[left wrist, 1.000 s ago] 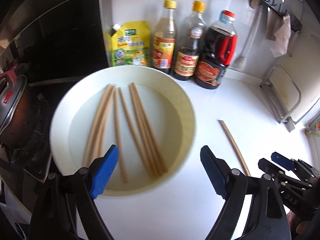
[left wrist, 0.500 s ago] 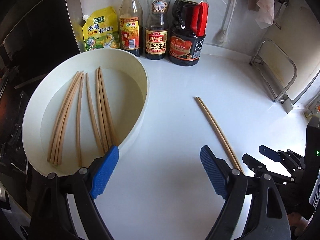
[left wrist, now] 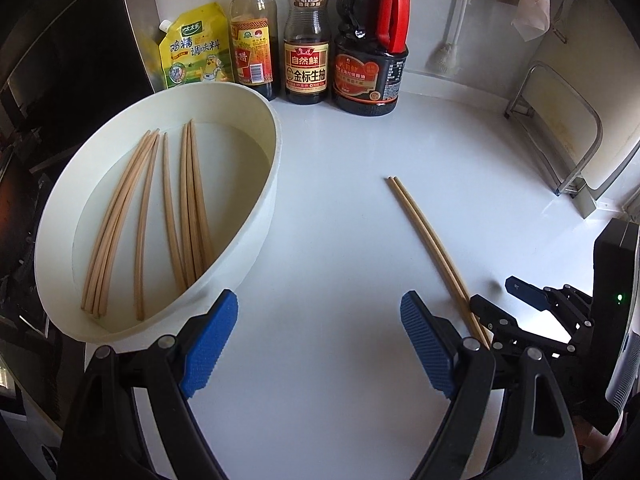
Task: Organize utensils
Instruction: 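Move the open right tool back over the remaining chopsticks, then separate one chopstick from the pair and pinch it with the right tool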
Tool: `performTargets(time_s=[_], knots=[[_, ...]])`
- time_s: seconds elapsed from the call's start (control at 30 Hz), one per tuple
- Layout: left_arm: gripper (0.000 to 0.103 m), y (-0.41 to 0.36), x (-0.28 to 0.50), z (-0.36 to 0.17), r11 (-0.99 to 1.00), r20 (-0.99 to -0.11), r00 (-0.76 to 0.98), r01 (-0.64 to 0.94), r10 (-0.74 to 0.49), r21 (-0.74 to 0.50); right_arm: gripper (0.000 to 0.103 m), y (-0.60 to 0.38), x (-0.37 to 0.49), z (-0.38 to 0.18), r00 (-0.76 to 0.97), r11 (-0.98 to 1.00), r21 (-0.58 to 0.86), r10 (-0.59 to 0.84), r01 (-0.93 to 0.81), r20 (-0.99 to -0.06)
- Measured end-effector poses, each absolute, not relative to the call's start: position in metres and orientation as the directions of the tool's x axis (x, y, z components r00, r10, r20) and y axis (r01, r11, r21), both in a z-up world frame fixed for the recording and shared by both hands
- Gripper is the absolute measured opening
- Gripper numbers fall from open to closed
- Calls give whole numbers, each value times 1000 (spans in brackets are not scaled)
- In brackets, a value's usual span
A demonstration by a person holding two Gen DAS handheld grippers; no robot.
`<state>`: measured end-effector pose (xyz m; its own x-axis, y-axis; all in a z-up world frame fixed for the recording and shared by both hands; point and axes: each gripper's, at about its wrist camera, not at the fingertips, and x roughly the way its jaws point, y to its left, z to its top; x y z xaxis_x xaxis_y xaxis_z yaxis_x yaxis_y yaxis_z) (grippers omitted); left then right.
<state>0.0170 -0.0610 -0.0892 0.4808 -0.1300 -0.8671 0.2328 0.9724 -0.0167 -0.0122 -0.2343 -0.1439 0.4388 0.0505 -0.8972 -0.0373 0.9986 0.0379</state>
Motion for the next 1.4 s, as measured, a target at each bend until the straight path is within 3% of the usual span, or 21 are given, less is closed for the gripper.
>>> performTargets(time_s=[0.5, 0.67, 1.17, 1.3, 1.4], knots=[[82, -72, 15, -96, 968, -875, 463, 250, -139, -21, 49, -214, -19, -150, 457, 994, -3, 48, -110, -888], [82, -74, 16, -98, 968, -876, 463, 251, -138, -20, 43, -209, -19, -155, 444, 991, 7, 65, -132, -894], [82, -84, 16, -103, 965, -882, 450, 263, -140, -19, 42, -228, -22, -152, 457, 997, 36, 63, -67, -887], [82, -86, 16, -106, 966, -885, 444, 260, -138, -20, 35, -221, -25, -154, 463, 996, 16, 53, -82, -885], [82, -88, 16, -110, 966, -890, 435, 257, -138, -24, 14, -220, -24, -154, 470, 997, 10, 48, -83, -881]])
